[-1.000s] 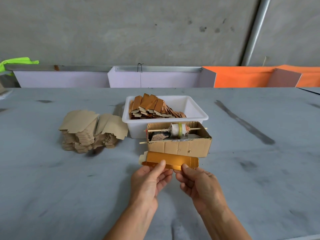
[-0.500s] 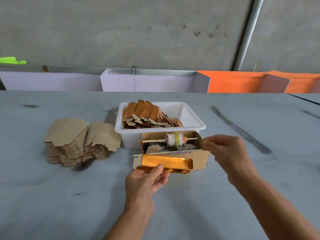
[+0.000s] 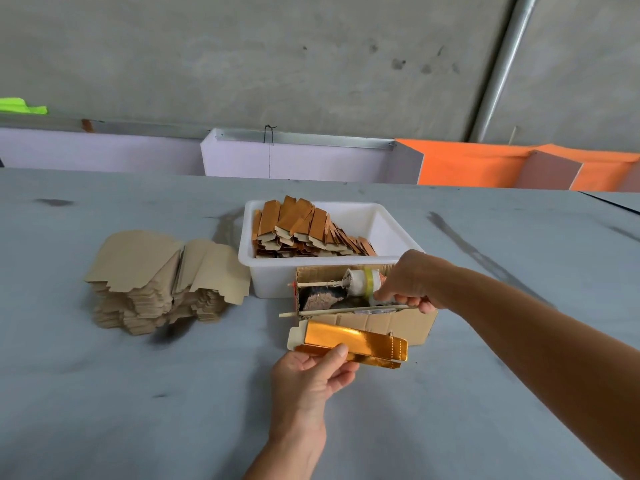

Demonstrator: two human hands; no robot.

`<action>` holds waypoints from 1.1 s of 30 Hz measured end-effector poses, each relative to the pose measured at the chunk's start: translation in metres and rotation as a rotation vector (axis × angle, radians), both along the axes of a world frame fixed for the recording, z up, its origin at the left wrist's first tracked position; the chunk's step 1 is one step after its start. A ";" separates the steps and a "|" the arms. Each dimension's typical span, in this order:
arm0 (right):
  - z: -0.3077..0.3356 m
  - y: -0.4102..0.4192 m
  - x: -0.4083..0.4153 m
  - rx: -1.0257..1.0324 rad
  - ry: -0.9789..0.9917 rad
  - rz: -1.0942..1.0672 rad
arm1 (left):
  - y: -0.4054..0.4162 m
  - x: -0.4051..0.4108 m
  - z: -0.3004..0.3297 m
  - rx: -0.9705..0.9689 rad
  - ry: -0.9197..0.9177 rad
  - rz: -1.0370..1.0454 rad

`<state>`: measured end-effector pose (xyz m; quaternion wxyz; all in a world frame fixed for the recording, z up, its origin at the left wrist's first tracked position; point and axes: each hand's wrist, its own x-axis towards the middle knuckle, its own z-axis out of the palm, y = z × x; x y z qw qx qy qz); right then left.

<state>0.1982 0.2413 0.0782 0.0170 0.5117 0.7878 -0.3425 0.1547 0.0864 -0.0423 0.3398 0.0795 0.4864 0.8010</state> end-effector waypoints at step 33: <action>-0.035 0.020 -0.024 0.077 0.025 -0.110 | 0.002 -0.001 0.001 -0.041 -0.021 -0.035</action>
